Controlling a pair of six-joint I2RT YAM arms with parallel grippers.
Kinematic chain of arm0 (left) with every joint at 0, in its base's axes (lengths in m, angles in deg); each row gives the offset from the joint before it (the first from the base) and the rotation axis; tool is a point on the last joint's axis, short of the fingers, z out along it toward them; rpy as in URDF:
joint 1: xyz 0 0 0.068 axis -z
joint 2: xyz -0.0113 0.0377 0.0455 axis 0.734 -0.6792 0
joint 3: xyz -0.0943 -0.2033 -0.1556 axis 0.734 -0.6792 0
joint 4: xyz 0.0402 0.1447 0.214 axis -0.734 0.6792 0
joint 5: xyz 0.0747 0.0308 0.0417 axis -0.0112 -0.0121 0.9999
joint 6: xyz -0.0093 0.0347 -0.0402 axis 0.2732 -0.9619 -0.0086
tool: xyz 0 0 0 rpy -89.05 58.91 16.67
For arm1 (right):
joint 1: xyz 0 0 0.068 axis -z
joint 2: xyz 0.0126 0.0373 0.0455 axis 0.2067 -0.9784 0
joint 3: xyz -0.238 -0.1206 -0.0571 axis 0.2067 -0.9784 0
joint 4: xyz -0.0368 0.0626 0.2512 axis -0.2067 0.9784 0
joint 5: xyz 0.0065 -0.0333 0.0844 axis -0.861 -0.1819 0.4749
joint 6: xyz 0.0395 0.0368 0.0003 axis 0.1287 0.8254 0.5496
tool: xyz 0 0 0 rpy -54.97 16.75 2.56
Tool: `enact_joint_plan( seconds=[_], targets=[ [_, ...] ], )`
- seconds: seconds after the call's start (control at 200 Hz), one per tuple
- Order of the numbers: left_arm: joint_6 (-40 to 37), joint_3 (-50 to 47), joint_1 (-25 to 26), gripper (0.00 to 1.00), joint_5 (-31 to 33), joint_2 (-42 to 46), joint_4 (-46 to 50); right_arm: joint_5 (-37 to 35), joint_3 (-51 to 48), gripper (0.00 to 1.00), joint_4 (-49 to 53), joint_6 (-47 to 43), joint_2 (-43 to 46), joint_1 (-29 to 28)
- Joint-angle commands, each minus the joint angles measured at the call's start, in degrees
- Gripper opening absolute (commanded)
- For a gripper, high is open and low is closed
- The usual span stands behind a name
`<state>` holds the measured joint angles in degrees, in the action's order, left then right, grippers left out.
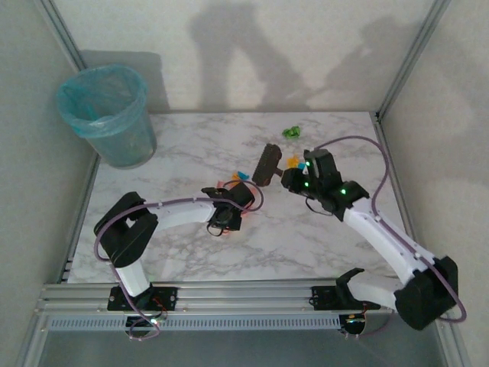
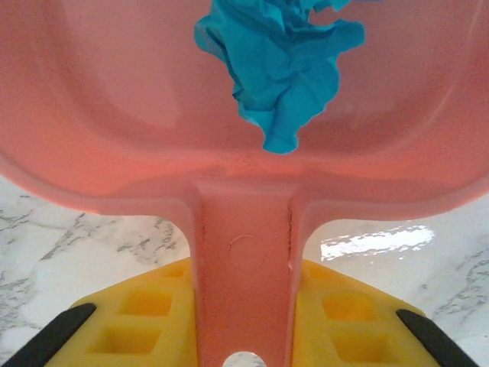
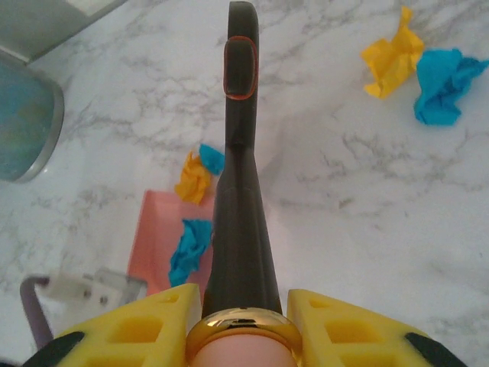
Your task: Sweep away the paper scraps from the table
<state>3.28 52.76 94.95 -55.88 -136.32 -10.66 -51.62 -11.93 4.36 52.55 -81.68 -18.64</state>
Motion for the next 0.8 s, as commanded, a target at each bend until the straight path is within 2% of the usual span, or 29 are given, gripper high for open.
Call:
enact_joint_plan(
  seconds=[0.0, 0.145, 0.36, 0.796],
  targets=[
    [-0.5, -1.7, -1.2, 0.00, -0.5, -0.4, 2.3, -2.8, 6.0, 0.00, -4.9, -1.5, -6.8, 0.6],
    [-0.3, -1.4, -2.5, 0.00, -1.9, -0.6, 2.7, -0.7, 12.5, 0.00, -5.6, -2.1, -15.8, 0.9],
    [-0.8, -0.5, -3.9, 0.00, -2.5, -0.5, 4.4, 2.6, 15.2, 0.00, -6.4, -2.0, -23.1, 1.5],
    [-2.2, 1.7, -5.1, 0.00, -2.7, -3.2, 6.7, 10.9, 6.3, 0.00, -9.3, -0.5, -19.2, 0.3]
  ],
)
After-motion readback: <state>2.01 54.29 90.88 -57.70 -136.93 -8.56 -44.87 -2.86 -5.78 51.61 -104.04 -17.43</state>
